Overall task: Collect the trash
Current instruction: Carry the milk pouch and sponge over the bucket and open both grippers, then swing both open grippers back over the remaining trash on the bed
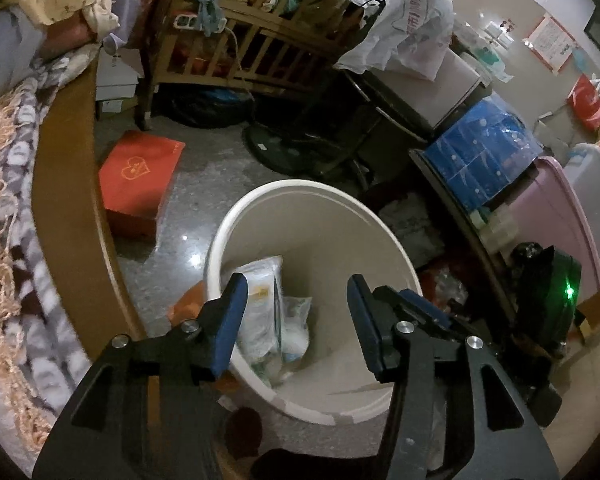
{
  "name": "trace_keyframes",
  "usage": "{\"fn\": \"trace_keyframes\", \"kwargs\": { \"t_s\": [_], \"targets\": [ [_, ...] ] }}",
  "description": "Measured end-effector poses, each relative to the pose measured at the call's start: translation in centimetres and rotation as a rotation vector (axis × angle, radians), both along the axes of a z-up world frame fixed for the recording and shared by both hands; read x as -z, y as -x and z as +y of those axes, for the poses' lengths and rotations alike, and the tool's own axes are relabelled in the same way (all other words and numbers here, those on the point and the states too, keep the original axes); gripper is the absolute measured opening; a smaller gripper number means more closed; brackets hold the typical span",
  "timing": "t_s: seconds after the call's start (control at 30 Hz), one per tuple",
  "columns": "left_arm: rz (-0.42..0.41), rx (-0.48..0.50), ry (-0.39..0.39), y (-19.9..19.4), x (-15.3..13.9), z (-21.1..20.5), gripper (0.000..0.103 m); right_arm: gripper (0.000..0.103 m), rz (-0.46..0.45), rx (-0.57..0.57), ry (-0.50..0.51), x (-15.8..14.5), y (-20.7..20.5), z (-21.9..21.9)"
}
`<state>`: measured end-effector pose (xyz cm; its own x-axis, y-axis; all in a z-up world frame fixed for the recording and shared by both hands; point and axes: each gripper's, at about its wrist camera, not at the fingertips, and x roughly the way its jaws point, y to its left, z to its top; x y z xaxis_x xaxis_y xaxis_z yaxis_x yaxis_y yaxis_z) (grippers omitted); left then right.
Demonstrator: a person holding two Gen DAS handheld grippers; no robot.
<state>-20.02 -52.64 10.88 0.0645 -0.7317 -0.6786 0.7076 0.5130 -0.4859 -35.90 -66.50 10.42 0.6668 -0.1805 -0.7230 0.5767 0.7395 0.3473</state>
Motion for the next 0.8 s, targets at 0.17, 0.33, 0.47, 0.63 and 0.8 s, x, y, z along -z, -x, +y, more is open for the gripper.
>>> {"fn": "trace_keyframes", "kwargs": {
  "t_s": [0.17, 0.33, 0.47, 0.63, 0.8],
  "targets": [
    [-0.058, -0.049, -0.027, -0.1, -0.7, 2.5, 0.050, 0.069, -0.003, -0.058, 0.011, -0.1, -1.0, 1.2],
    [-0.142, -0.100, -0.072, -0.4, -1.4, 6.0, 0.050, 0.069, -0.008, -0.121, 0.053, -0.4, -2.1, 2.9],
    [-0.183, -0.153, -0.103, -1.0, -1.8, 9.3, 0.050, 0.069, -0.004, -0.179, 0.073, -0.4, -3.3, 4.7],
    [-0.238, -0.223, -0.130, -2.2, -2.5, 14.3, 0.050, 0.069, -0.025, -0.290, 0.089, -1.4, -6.2, 9.1],
    [-0.244, -0.314, -0.149, -3.8, -2.9, 19.5, 0.050, 0.069, -0.009, -0.411, 0.115, -2.1, -9.2, 13.9]
  ]
}}
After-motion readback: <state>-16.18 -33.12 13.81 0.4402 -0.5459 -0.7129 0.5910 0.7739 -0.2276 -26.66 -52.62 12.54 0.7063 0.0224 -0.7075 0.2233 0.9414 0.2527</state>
